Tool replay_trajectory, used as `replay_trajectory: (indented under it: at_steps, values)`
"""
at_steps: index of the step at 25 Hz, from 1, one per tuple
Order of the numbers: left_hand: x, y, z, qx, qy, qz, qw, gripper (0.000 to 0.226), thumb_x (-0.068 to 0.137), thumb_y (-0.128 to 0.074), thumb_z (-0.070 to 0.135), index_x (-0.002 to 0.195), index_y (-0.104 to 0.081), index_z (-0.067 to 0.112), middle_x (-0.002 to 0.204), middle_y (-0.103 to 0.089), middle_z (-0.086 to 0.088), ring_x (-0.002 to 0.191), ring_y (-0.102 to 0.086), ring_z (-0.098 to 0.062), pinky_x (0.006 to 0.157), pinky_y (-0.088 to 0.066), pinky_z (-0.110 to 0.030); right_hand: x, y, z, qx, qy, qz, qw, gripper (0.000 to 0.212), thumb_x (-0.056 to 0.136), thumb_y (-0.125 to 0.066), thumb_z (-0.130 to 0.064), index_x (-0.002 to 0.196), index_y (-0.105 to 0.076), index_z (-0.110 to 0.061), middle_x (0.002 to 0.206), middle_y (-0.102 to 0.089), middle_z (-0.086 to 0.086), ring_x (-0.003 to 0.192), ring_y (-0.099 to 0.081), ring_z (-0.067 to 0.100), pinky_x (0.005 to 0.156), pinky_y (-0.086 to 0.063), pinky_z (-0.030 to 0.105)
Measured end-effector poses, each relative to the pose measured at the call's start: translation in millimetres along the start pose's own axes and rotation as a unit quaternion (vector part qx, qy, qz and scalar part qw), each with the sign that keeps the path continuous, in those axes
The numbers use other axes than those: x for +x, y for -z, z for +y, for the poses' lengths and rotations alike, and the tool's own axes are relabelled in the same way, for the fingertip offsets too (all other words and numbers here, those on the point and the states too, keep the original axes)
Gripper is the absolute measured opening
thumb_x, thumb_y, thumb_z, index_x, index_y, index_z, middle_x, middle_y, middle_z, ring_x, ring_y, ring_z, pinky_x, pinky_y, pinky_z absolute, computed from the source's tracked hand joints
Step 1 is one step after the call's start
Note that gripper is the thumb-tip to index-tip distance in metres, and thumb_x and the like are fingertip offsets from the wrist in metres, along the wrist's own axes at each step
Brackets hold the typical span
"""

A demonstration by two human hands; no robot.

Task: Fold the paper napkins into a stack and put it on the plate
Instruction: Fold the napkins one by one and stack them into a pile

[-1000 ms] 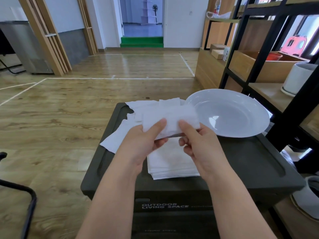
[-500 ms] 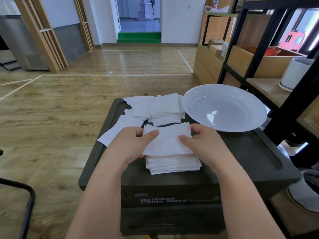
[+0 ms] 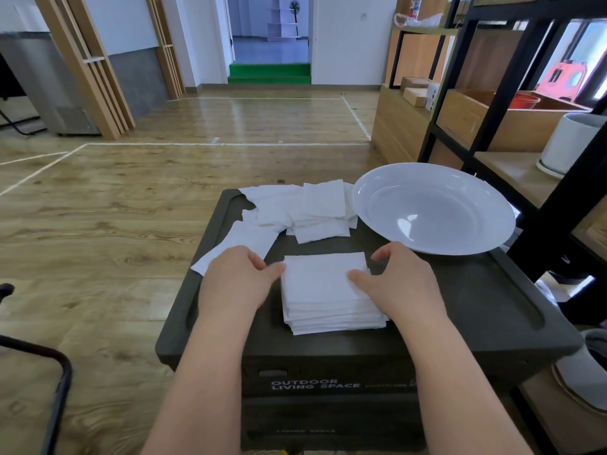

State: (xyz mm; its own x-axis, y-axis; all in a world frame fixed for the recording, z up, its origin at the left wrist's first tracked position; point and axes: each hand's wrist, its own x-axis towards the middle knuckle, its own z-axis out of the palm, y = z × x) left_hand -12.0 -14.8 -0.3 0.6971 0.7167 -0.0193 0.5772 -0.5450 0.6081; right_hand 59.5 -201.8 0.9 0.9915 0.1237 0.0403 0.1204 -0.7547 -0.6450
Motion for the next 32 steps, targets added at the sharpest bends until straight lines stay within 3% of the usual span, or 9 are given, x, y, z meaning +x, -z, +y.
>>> replay_trajectory:
  at_steps: [4,7,12,19,23,25,27,29,32]
  values:
    - [11,8,-21,0.065,0.022,0.051,0.996,0.043,0.077,-0.071,0.045,0.107,-0.057,0.017,0.109,-0.058,-0.003,0.102,-0.054,-0.025,0.068,-0.038,-0.032,-12,6,-15,0.054,0.106,0.108,0.987,0.025,0.080,-0.068,-0.042,0.093,-0.051,-0.030,0.064,-0.052,-0.012,0.061,-0.051,0.003,0.049,-0.033,0.018]
    - [13,4,-23,0.071,0.001,0.053,0.996,0.027,0.083,-0.065,0.035,0.102,-0.062,0.016,0.107,-0.058,-0.004,0.096,-0.054,-0.024,0.067,-0.040,-0.033,-21,-2,-28,0.019,0.201,0.013,0.979,0.011,0.084,-0.063,-0.034,0.089,-0.053,-0.036,0.078,-0.052,-0.017,0.070,-0.053,0.003,0.055,-0.034,0.013]
    - [5,11,-10,-0.005,-0.079,0.096,0.992,0.009,0.087,-0.059,0.029,0.083,-0.060,0.021,0.088,-0.063,0.003,0.076,-0.055,-0.015,0.053,-0.034,-0.025,-17,-18,-23,-0.078,0.199,-0.118,0.970,0.021,0.090,-0.055,-0.035,0.111,-0.053,-0.032,0.116,-0.047,-0.007,0.094,-0.051,0.007,0.072,-0.039,0.020]
    - [-21,46,17,-0.171,-0.255,-0.194,0.932,0.010,0.086,-0.062,0.043,0.086,-0.067,0.035,0.074,-0.070,0.011,0.064,-0.058,0.004,0.065,-0.043,-0.022,-19,2,-29,0.215,0.262,-0.068,0.938,0.075,0.073,-0.075,-0.044,0.127,-0.027,-0.061,0.131,-0.032,-0.034,0.120,-0.037,-0.007,0.090,-0.037,0.015]
    - [-24,49,18,-0.270,-0.236,-0.219,0.907,0.029,0.079,-0.059,0.050,0.089,-0.071,0.027,0.084,-0.073,0.004,0.080,-0.062,-0.006,0.081,-0.042,-0.028,-13,16,-19,0.319,0.213,-0.170,0.908,0.063,0.070,-0.079,-0.034,0.125,-0.049,-0.043,0.117,-0.062,-0.018,0.106,-0.059,-0.001,0.090,-0.048,0.022]
    - [-21,47,15,-0.291,-0.199,-0.233,0.906,0.042,0.077,-0.055,0.060,0.092,-0.073,0.025,0.089,-0.075,0.007,0.083,-0.065,-0.003,0.086,-0.043,-0.029,-11,20,-16,0.382,0.157,-0.186,0.891,0.030,0.078,-0.074,-0.028,0.106,-0.066,-0.027,0.102,-0.073,-0.007,0.094,-0.068,0.010,0.081,-0.054,0.029]
    - [-17,41,14,-0.282,-0.143,-0.222,0.922,0.055,0.079,-0.051,0.069,0.088,-0.074,0.020,0.083,-0.074,0.003,0.072,-0.062,-0.002,0.084,-0.047,-0.031,-9,21,-15,0.409,0.092,-0.153,0.895,0.010,0.085,-0.068,-0.025,0.094,-0.070,-0.021,0.088,-0.076,-0.005,0.078,-0.071,0.008,0.061,-0.052,0.017]
    - [-14,30,15,-0.287,-0.093,-0.167,0.939,0.045,0.085,-0.053,0.058,0.073,-0.074,0.020,0.066,-0.068,0.011,0.053,-0.052,0.000,0.068,-0.043,-0.024,-7,20,-12,0.391,0.051,-0.145,0.907,0.008,0.087,-0.065,-0.026,0.092,-0.070,-0.021,0.082,-0.075,-0.009,0.071,-0.070,0.003,0.053,-0.048,0.011]
    - [-11,17,16,-0.281,-0.064,-0.117,0.950,0.049,0.090,-0.056,0.044,0.085,-0.064,-0.005,0.072,-0.056,-0.005,0.061,-0.041,-0.017,0.066,-0.034,-0.030,-6,16,-10,0.328,0.038,-0.127,0.936,0.015,0.086,-0.063,-0.038,0.086,-0.070,-0.025,0.071,-0.071,-0.021,0.060,-0.062,-0.009,0.047,-0.040,0.005]
